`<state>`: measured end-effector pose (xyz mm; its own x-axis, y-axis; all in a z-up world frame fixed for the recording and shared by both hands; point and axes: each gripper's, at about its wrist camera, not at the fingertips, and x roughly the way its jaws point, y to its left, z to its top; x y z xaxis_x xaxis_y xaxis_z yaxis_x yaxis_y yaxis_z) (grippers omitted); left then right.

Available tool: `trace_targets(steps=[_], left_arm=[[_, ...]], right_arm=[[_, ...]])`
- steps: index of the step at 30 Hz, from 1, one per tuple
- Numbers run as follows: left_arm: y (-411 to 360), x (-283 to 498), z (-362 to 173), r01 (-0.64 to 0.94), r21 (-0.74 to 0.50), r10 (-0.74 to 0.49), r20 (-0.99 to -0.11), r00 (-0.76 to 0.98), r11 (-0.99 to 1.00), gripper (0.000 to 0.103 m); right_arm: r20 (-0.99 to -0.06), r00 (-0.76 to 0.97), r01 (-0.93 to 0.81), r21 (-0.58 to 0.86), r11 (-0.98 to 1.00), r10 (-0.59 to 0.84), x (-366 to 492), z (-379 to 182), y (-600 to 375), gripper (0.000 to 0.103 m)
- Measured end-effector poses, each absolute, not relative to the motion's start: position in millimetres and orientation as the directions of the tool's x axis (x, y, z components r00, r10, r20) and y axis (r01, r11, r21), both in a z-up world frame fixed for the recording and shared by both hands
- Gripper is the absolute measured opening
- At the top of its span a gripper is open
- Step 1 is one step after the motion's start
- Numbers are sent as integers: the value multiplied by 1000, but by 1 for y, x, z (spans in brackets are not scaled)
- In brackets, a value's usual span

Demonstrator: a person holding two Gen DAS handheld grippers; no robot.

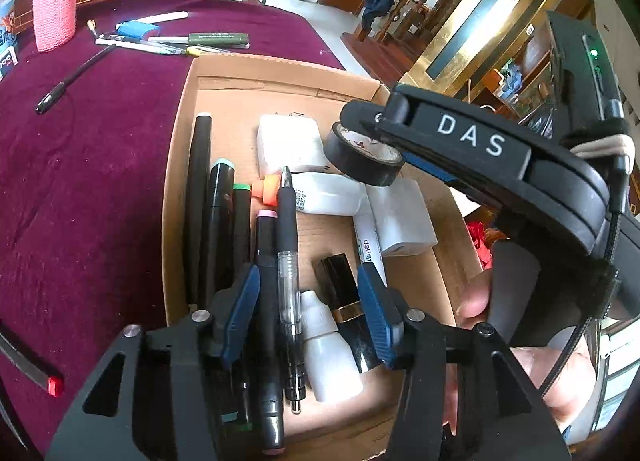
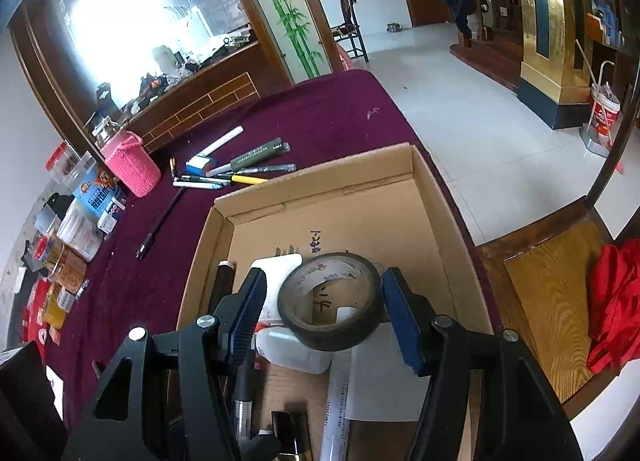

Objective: Organize rigid objects
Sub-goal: 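Carry the tape roll and pen into the tray and open both tools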

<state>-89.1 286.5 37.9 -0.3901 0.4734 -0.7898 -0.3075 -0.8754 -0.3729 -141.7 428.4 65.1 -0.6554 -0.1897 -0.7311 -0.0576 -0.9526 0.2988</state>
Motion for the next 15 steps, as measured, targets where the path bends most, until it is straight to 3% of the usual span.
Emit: trace_targets(steps=[2, 15], left_arm=[[287, -88, 38, -305, -371, 470, -791, -391, -877, 49], [275, -74, 62, -325, -381, 493, -762, -420, -865, 49]], right_arm=[[-729, -659, -58, 292, -955, -183, -142, 66, 428, 59], [-663, -727, -51, 315, -948, -181, -131, 79, 436, 60]])
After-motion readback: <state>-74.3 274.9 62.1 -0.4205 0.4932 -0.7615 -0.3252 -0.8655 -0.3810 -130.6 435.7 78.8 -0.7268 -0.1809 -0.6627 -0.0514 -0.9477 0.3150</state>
